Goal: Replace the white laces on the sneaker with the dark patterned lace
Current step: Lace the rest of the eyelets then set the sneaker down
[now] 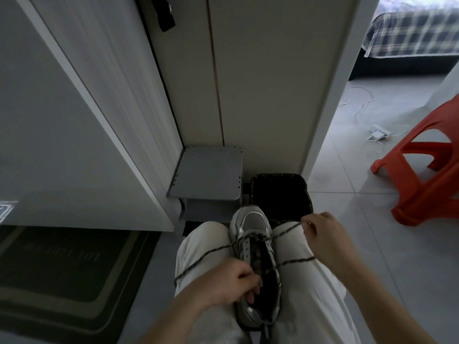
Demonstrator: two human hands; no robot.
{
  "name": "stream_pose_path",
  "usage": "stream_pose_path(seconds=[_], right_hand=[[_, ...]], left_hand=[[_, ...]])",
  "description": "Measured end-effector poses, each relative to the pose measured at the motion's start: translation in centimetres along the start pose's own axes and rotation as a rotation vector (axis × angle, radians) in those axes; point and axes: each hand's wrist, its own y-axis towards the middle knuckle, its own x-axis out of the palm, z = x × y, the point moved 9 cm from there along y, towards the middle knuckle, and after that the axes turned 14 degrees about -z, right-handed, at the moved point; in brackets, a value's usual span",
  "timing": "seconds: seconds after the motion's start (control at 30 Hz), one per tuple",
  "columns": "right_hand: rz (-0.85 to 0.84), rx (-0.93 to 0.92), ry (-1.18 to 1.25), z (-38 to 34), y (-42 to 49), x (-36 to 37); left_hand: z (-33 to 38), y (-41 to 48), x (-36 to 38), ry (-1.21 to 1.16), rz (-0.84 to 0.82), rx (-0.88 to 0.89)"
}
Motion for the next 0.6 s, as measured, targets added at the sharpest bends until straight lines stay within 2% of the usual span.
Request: stream_pose_path(seconds=[0.03,0.07,0.1,0.17,0.2,0.23,0.27,0.4,0.53,0.6], right_hand=[[0.074,-0.068,-0.085,-1.0,-0.7,-0.3],[0.125,-0.199,-0.065,-2.7,-1.6,-0.4],[0.105,-0.337,0.014,-4.5,-2.6,0.0],[-0.16,-0.52,0.176,-7.9,-4.1,2.5],[-0.312,-0.534,0.22,-8.8,-4.6,4.2],[-0.414,-0.509,0.241,-8.9,-4.8,5.5],[-0.443,-0.481,0.229,-8.6,-4.7,6.1],[-0.329,-0.418,0.041,-5.9,-3.5,5.8],[-0.289,-0.287,-0.029,-3.0,-1.9,5.2],[-0.269,-0.234,-0.075,-2.1,-0.9,4.8]], left_hand=[[0.3,-0.1,-0.8,0.032,0.066,0.011],[0.7,-0.2,-1.4,0.065,0.125,0.027],[1.1,-0.2,-1.9,0.085,0.168,0.046],[2.0,-0.1,-2.4,0.069,0.21,0.08],[2.2,0.0,-2.6,0.047,0.226,0.088],[2.1,0.1,-2.9,0.039,0.246,0.082],[1.9,0.2,-3.2,0.048,0.268,0.063],[0.9,0.3,-3.5,0.161,0.359,0.005],[1.6,1.0,-2.9,0.579,0.489,-0.056],[2.3,1.6,-2.8,0.68,0.536,-0.075]])
